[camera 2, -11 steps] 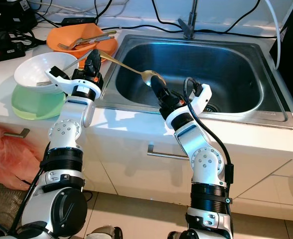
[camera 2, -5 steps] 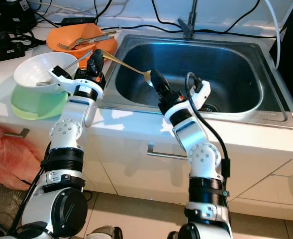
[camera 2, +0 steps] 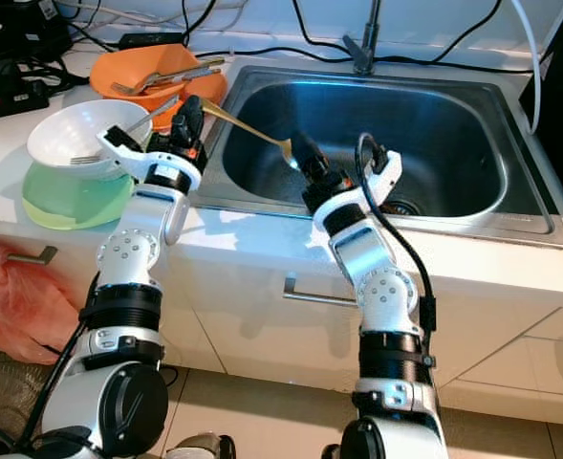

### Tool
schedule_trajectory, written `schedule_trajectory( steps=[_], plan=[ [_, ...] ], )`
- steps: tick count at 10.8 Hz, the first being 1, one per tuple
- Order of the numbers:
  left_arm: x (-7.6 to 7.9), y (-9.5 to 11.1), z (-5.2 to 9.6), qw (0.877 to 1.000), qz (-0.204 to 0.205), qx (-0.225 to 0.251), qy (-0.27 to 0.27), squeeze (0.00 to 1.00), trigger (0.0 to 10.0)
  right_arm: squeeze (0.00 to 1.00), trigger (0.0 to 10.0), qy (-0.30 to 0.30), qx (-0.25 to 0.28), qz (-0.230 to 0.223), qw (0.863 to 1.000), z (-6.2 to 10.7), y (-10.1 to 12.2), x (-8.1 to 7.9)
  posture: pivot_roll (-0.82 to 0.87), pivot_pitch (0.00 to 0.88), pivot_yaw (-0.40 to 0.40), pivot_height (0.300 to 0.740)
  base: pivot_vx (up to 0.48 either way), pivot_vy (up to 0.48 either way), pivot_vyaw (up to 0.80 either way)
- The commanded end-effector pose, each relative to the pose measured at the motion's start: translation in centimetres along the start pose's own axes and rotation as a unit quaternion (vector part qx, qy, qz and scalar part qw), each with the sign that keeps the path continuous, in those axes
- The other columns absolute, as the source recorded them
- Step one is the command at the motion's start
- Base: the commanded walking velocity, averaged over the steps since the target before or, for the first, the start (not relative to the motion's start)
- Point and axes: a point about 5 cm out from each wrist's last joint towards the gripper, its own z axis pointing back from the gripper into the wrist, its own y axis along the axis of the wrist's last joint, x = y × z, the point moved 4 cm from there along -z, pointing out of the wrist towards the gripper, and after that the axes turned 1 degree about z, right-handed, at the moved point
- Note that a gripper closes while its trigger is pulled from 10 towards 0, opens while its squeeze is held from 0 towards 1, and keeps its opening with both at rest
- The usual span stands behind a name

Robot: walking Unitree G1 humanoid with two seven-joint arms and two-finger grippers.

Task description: Kitchen organization

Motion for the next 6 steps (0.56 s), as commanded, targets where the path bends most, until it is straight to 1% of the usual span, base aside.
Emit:
schedule_trajectory(
  steps=[1, 6],
  plan=[
    [-0.91, -5.0, 0.92, 0.997, 0.075, -0.026, 0.017, 0.0, 0.0, 0.0, 0.0, 0.041, 0.005, -0.027, 0.999, -1.47, -0.75, -2.68, 0.1, 0.086, 0.042, 0.74, 0.0, 0.0, 0.0],
    [-1.29, -4.66, 0.85, 0.997, 0.068, -0.02, 0.024, 0.0, 0.0, 0.0, 0.0, 0.043, 0.011, -0.024, 0.999, -1.56, -0.44, -2.73, 0.1, 0.083, 0.039, 0.74, 0.0, 0.0, 0.0]
  ],
)
